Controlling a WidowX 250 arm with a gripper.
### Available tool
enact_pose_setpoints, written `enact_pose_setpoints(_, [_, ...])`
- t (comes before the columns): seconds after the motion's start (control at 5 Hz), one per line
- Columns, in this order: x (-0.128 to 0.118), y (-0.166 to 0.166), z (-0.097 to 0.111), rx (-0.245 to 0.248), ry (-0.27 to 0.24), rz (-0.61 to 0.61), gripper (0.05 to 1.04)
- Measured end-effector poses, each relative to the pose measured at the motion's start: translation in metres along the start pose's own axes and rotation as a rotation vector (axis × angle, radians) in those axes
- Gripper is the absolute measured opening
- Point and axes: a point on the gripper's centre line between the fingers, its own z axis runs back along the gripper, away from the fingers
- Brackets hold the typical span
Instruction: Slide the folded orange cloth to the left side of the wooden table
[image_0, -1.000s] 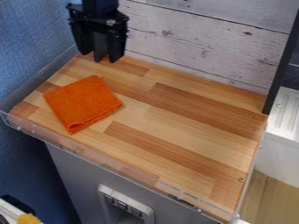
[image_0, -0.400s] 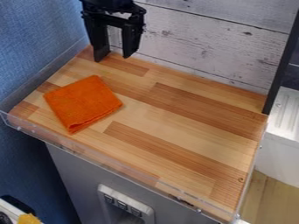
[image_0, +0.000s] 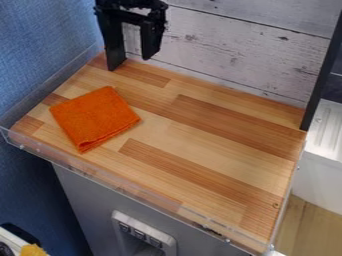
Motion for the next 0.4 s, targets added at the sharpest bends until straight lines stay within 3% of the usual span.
enact_pose_setpoints(0.4, [0.0013, -0.0016, 0.0001, -0.014, 0.017, -0.008, 0.999])
